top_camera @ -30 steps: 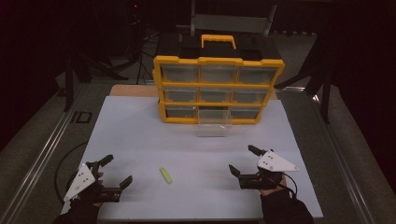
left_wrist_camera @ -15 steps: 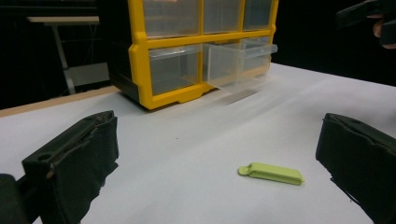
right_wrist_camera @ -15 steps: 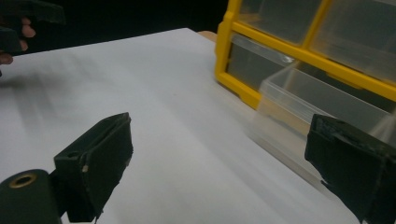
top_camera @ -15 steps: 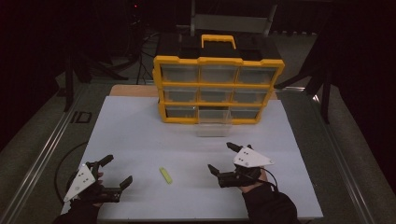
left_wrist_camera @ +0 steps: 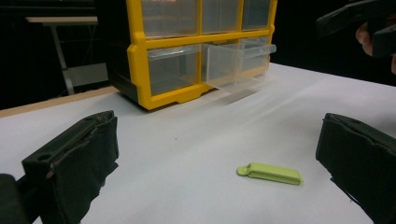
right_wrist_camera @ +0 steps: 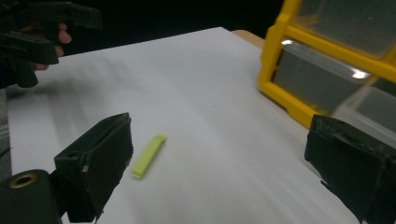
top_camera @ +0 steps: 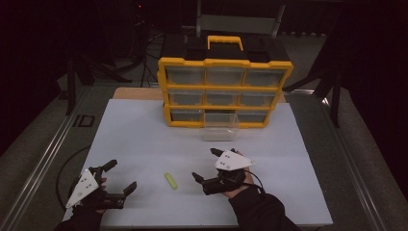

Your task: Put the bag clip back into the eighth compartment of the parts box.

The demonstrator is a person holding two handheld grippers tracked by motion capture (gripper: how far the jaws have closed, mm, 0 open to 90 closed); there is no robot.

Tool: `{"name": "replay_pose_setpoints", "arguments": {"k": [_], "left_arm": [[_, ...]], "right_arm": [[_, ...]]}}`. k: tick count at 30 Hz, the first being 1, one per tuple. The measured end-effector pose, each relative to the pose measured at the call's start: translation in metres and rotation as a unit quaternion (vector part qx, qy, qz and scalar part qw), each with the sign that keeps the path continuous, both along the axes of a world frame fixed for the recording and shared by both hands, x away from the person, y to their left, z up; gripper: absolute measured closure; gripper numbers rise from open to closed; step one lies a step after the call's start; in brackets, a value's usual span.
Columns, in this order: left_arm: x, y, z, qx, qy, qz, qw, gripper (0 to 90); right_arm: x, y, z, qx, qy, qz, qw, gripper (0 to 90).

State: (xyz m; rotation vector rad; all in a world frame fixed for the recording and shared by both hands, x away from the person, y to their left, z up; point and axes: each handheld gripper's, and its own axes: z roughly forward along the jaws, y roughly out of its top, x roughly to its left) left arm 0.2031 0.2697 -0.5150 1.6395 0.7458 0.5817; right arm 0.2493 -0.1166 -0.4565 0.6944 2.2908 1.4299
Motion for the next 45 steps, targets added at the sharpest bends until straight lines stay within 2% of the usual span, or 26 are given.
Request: {"name": "replay_pose_setpoints", "arguments": {"k": [7,10,12,18,23,24,37,39,41,45], "left_arm": [[0.0,0.0,0.0,-0.002,-0.001,-0.001,1.0,0.0],[0.0,0.0,0.0,-0.001,-0.001,-0.001,1.0,0.0],[0.0,0.0,0.0,0.0,-0.002,-0.002,1.0,0.0],[0.0,0.0,0.0,-0.002,-0.003,-0.002,1.0,0.0],[0.0,0.0,0.0,-0.002,-0.005,-0.003,1.0,0.0],[-0.001,0.0,0.0,-0.001,-0.005,-0.002,1.0,0.0],[-0.001,0.001,0.0,-0.002,-0.005,-0.002,1.0,0.0],[-0.001,0.001,0.0,-0.003,-0.005,-0.002,1.0,0.0],[0.0,0.001,0.0,-0.004,-0.004,-0.002,1.0,0.0],[0.0,0.001,0.0,-0.004,-0.003,-0.002,1.0,0.0]], "right_arm": [[0.002,0.034,-0.012,-0.013,0.023,0.021,0.9994,7.6],[0.002,0.039,-0.014,-0.014,0.027,0.024,0.9992,7.9],[0.001,0.052,-0.02,-0.017,0.039,0.032,0.9985,7.9],[0.001,0.076,-0.029,-0.029,0.049,0.041,0.9975,8.5],[-0.003,0.091,-0.033,-0.034,0.043,0.039,0.9977,12.1],[-0.003,0.094,-0.035,-0.038,0.049,0.041,0.9973,12.2],[-0.003,0.11,-0.057,-0.074,0.075,0.019,0.9942,26.3],[-0.001,0.111,-0.059,-0.077,0.083,0.02,0.9934,31.5],[0.0,0.112,-0.061,-0.086,0.091,0.017,0.992,32.6],[0.003,0.115,-0.065,-0.097,0.099,0.0,0.9904,39.3]]}}
